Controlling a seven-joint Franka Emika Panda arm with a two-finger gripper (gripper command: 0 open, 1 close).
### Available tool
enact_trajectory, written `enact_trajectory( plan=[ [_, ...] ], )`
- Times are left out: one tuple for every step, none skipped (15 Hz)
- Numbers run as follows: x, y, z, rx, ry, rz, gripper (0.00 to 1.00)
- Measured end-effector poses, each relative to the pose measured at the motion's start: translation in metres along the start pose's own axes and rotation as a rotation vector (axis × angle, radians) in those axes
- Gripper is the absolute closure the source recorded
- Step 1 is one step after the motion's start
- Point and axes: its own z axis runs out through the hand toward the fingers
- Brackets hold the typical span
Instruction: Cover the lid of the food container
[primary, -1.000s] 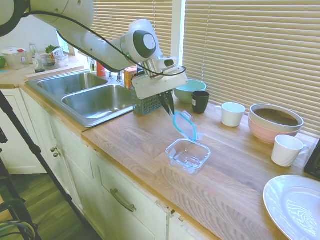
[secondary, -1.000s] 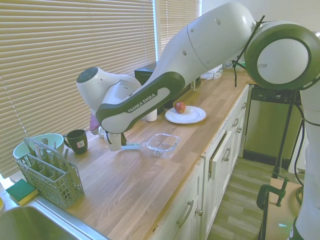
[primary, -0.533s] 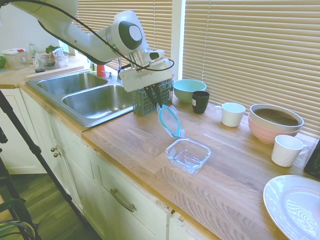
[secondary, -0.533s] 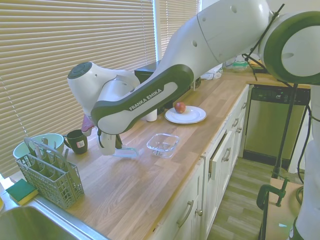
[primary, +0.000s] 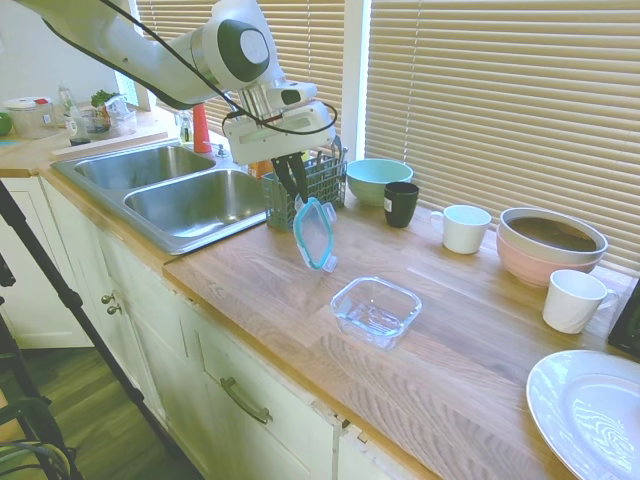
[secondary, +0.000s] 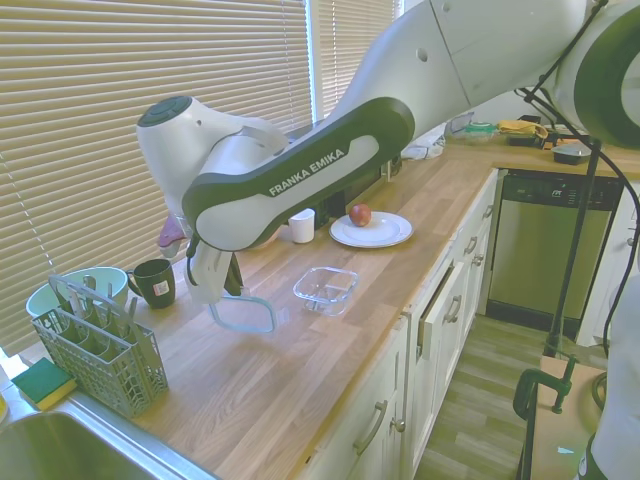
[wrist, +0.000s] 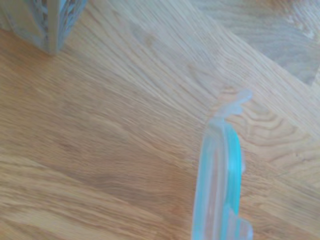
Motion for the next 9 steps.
enact_trajectory(
  plan=[
    [-0.001, 0.004, -0.003, 0.015, -0.011, 0.034, 1.0],
    [-0.001, 0.009, -0.005, 0.028, -0.023, 0.07, 1.0],
    [-0.001, 0.015, -0.005, 0.037, -0.033, 0.1, 1.0],
    [-0.001, 0.022, -0.006, 0.045, -0.044, 0.131, 1.0],
    [-0.003, 0.027, -0.006, 0.053, -0.056, 0.159, 1.0],
    [-0.005, 0.032, -0.008, 0.063, -0.067, 0.187, 1.0],
    [-0.007, 0.037, -0.01, 0.074, -0.077, 0.214, 1.0],
    [-0.01, 0.041, -0.014, 0.088, -0.087, 0.242, 1.0],
    [-0.012, 0.045, -0.017, 0.1, -0.095, 0.264, 1.0]
  ],
)
